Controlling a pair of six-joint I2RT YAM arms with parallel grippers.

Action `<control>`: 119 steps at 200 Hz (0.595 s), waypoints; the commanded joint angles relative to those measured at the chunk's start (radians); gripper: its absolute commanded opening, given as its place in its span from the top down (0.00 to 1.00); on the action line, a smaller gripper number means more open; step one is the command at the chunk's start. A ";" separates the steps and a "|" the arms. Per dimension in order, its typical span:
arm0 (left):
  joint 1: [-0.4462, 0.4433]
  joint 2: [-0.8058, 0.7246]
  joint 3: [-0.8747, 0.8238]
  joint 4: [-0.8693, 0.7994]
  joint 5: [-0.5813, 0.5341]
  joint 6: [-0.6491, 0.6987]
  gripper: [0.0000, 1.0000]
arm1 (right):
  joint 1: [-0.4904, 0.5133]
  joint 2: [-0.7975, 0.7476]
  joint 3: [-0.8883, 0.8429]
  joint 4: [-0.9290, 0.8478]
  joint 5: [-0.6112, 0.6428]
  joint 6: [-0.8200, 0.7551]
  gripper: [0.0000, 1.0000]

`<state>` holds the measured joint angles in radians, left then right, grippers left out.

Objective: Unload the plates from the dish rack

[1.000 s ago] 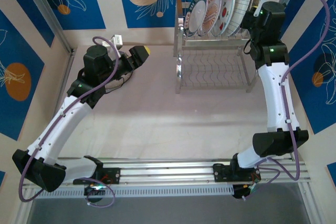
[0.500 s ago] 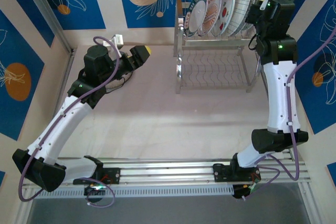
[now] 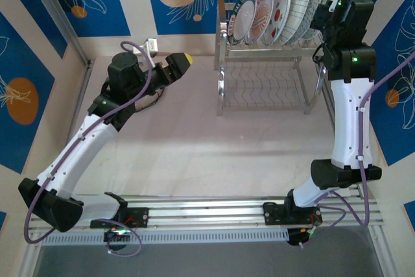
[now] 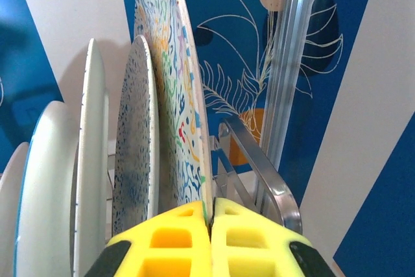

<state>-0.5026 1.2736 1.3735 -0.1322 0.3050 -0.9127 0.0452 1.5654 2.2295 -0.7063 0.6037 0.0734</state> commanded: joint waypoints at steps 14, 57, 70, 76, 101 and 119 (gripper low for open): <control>-0.035 0.024 0.051 0.064 0.038 -0.017 0.15 | -0.010 -0.054 0.079 0.003 0.038 0.026 1.00; -0.060 0.042 0.062 0.081 0.040 -0.022 0.15 | -0.017 -0.098 0.055 -0.035 0.043 0.037 1.00; -0.063 0.046 0.067 0.083 0.042 -0.022 0.15 | -0.016 -0.106 0.059 -0.048 0.061 0.038 1.00; -0.066 0.048 0.070 0.085 0.045 -0.024 0.15 | -0.017 -0.107 0.061 -0.058 0.069 0.041 1.00; -0.083 0.062 0.085 0.097 0.058 -0.024 0.15 | -0.016 -0.128 0.065 -0.088 0.082 0.049 1.00; -0.093 0.066 0.087 0.114 0.066 -0.031 0.15 | -0.017 -0.143 0.062 -0.112 0.096 0.050 1.00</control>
<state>-0.5720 1.3323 1.4208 -0.0811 0.3378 -0.9344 0.0326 1.4715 2.2612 -0.8387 0.6476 0.1112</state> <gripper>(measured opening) 0.851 0.061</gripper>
